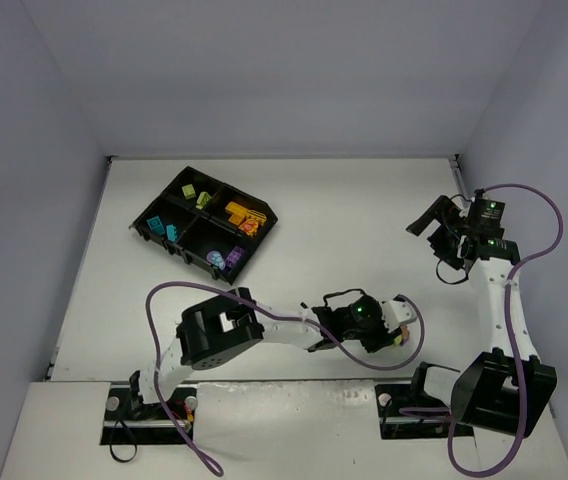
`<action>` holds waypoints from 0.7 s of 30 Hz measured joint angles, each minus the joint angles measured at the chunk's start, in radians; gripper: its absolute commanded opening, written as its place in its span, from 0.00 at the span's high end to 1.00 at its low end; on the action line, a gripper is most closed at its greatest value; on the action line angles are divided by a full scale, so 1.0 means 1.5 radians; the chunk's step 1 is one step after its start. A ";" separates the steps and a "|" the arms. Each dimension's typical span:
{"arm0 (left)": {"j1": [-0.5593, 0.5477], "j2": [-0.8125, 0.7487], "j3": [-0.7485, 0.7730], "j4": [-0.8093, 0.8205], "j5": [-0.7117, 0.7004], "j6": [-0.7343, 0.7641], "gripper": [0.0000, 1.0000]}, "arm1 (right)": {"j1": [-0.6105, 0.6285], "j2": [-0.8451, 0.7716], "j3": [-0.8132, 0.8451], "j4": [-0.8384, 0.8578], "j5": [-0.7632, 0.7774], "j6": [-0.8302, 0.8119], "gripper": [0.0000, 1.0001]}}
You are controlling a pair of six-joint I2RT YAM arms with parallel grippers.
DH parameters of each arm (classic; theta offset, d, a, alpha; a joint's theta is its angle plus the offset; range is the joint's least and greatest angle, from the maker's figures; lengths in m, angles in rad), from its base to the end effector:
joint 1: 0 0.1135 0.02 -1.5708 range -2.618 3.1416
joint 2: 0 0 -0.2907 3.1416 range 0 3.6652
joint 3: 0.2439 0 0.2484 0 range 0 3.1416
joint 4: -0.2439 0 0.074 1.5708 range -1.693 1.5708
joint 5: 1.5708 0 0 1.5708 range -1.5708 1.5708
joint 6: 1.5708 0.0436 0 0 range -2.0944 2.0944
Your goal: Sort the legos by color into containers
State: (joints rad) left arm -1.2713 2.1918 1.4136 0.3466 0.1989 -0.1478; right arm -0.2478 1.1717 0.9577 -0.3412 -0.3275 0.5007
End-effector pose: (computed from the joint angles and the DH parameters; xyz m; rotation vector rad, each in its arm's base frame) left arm 0.1419 -0.4888 0.1746 1.2720 1.7609 -1.0685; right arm 0.2490 -0.0485 0.3280 0.5947 2.0484 0.4972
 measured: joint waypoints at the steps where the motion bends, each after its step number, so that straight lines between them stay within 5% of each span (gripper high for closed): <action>1: 0.001 -0.011 -0.017 0.003 -0.006 0.007 0.75 | 0.000 0.000 -0.001 0.000 -0.004 -0.001 0.06; 11: 0.110 -0.237 -0.253 0.014 -0.030 0.041 0.76 | 0.021 0.014 -0.002 0.021 -0.097 -0.020 0.15; 21: 0.256 -0.520 -0.412 0.047 -0.008 0.107 0.75 | 0.193 0.134 0.000 0.087 -0.256 -0.039 0.35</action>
State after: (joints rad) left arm -0.8875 1.4124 0.7952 0.4171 0.1867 0.0128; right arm 0.0422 1.3724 0.9581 -0.2104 -0.7120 0.4419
